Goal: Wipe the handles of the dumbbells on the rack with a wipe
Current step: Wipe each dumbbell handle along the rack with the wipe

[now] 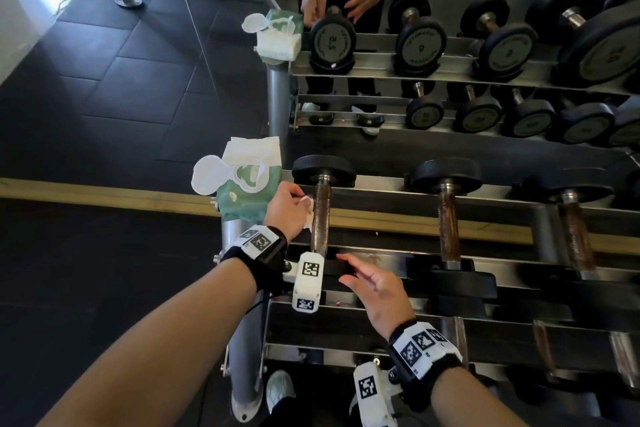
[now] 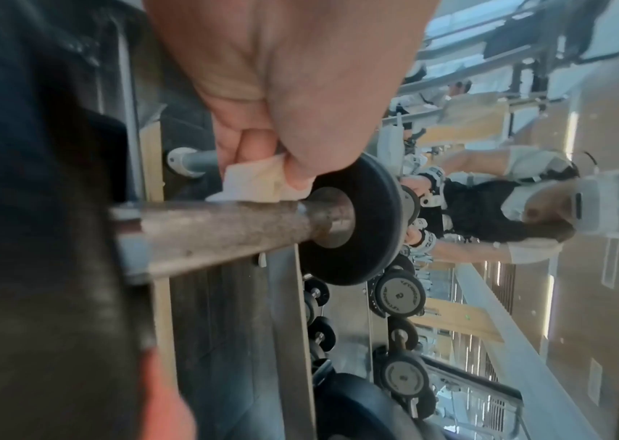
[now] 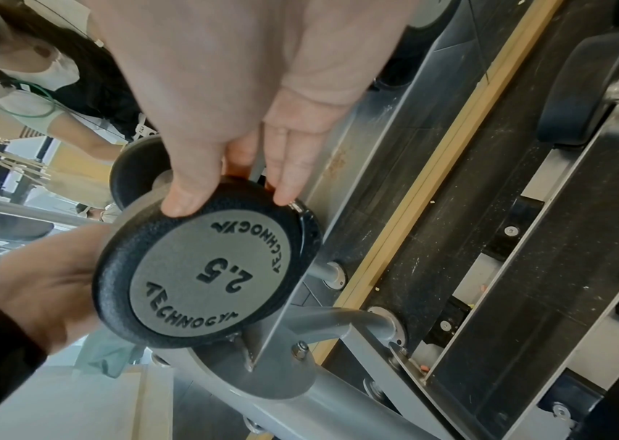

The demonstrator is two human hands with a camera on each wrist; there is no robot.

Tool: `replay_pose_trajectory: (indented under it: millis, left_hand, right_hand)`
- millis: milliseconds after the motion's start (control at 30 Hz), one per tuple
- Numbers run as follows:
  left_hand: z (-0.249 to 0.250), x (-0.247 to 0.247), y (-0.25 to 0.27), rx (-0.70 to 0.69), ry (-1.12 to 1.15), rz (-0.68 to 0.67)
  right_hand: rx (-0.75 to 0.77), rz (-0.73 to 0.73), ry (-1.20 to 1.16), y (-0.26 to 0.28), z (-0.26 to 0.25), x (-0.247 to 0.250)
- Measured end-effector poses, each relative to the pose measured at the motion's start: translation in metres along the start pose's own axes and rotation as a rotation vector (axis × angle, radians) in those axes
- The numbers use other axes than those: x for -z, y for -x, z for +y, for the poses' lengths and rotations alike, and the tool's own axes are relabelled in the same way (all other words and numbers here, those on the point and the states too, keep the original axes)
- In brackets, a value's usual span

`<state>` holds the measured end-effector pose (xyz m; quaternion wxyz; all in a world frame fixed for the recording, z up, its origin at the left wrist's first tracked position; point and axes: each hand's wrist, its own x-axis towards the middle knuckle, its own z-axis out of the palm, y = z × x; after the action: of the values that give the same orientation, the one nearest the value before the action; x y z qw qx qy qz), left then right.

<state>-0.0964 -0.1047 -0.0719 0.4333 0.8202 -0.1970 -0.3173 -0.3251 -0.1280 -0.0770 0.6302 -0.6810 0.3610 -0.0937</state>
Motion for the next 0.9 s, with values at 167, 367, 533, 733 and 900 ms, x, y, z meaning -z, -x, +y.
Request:
replay_pose_trajectory:
  millis: [167, 367, 533, 733, 900]
  left_hand:
    - [-0.012, 0.010, 0.024, 0.015, -0.082, -0.027]
    - [-0.001, 0.026, 0.021, -0.100, -0.025, -0.026]
    - [0.006, 0.011, 0.017, -0.137, -0.028, -0.015]
    - [-0.015, 0.018, 0.043, -0.176, -0.107, -0.100]
    - [-0.011, 0.038, 0.040, -0.173, -0.118, -0.140]
  right_hand:
    - [-0.010, 0.000, -0.005, 0.002, 0.000, -0.001]
    - [-0.004, -0.005, 0.011, 0.002, -0.002, -0.002]
    - [0.000, 0.006, 0.024, 0.003, -0.002, -0.004]
    - [-0.016, 0.021, 0.003, 0.005, -0.005, -0.003]
    - [-0.038, 0.001, 0.015, 0.005, -0.011, 0.000]
